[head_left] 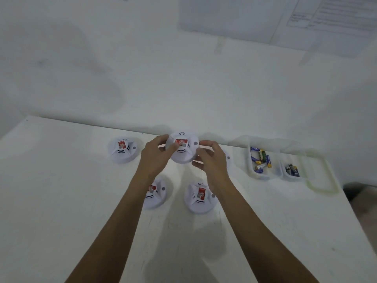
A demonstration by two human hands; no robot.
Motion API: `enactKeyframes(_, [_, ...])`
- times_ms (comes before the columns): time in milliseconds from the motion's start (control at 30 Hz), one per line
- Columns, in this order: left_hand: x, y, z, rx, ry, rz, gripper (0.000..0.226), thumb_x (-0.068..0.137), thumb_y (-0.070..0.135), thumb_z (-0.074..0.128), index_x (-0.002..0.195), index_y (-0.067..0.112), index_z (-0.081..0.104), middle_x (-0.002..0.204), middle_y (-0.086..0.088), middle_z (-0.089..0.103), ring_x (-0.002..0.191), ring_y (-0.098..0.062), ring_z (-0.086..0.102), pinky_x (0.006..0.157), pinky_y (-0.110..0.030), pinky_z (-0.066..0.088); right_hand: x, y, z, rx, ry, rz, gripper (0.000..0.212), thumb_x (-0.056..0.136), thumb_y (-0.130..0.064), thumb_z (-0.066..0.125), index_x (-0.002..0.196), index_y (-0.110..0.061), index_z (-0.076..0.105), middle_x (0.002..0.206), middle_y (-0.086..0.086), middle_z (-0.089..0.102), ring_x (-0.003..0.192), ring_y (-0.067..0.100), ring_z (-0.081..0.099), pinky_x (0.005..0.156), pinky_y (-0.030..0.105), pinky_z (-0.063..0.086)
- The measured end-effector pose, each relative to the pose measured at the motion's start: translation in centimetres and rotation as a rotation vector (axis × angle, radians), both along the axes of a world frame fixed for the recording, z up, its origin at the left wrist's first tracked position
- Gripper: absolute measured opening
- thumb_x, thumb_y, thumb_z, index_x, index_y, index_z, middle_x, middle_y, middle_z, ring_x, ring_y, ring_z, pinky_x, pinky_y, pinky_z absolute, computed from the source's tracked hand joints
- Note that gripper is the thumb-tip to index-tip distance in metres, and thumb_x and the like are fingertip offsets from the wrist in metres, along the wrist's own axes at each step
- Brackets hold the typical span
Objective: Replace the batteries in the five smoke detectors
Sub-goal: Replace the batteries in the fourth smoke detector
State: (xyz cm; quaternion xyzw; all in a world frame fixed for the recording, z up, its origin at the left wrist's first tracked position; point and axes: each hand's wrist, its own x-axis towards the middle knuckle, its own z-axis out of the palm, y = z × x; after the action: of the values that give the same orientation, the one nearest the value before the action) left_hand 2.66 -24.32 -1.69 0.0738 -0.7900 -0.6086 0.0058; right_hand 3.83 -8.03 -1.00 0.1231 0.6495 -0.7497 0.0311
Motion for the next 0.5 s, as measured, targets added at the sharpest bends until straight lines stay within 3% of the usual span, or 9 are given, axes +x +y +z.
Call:
enactKeyframes(133, [3.3,2.6,2.6,0.135,0.008,-0.019,0.046,0.084,0.046,0.066,0.126,0.032,0.055,0.115,0.013,0.061,0.101,-0.003,0.062,0.090,-0.031,0.052,4.1,1.3,2.6,0.081,0.096,0.001,0.027,0.089,-0.014,0.062,0.115,-0.017,0.061,0.107,0.002,0.069,0.095,0.021,0.067,0.077,0.032,0.058])
enactKeyframes(200, [5.2,3.8,3.8,0.256,-0.017,-0.038,0.051,0.079,0.055,0.064,0.124,0.035,0.053,0.109,0.019,0.061,0.100,0.000,0.061,0.082,-0.025,0.052,6.2,1.8,3.5,0.150,0.163,0.031,0.025,0.089,-0.013,0.061,0.113,-0.016,0.065,0.105,-0.004,0.070,0.095,0.018,0.067,0.078,0.031,0.058])
enactKeyframes(300, [7.8,5.2,5.4,0.434,-0.053,-0.136,0.063,0.072,0.066,0.060,0.123,0.029,0.057,0.109,0.010,0.068,0.100,-0.010,0.067,0.081,-0.031,0.056,8.9,2.4,4.4,0.320,0.285,0.072,0.030,0.086,-0.024,0.057,0.114,-0.016,0.066,0.107,-0.007,0.069,0.096,0.012,0.066,0.079,0.023,0.055])
enactKeyframes(367, [9.0,5.7,6.1,0.625,-0.099,-0.231,0.054,0.077,0.055,0.050,0.117,0.021,0.062,0.108,0.000,0.071,0.099,-0.015,0.069,0.081,-0.031,0.057,10.4,2.5,4.6,0.442,0.415,0.089,0.032,0.087,-0.029,0.057,0.114,-0.014,0.066,0.110,-0.003,0.067,0.096,0.009,0.064,0.079,0.019,0.053])
enactKeyframes(433, [10.1,6.1,6.7,0.813,-0.162,-0.315,0.044,0.078,0.046,0.039,0.103,0.021,0.065,0.098,0.001,0.075,0.088,-0.012,0.072,0.070,-0.024,0.058,11.7,2.4,4.5,0.614,0.536,0.073,0.037,0.088,-0.036,0.054,0.112,-0.012,0.067,0.113,-0.001,0.063,0.101,0.010,0.061,0.083,0.024,0.054])
enactKeyframes(500, [10.7,6.5,6.6,0.952,-0.218,-0.326,0.049,0.080,0.048,0.034,0.099,0.024,0.072,0.096,0.000,0.076,0.086,-0.014,0.072,0.068,-0.026,0.058,12.6,2.3,4.5,0.761,0.575,-0.003,0.038,0.087,-0.042,0.054,0.110,-0.016,0.068,0.117,-0.001,0.059,0.109,0.012,0.057,0.087,0.030,0.054])
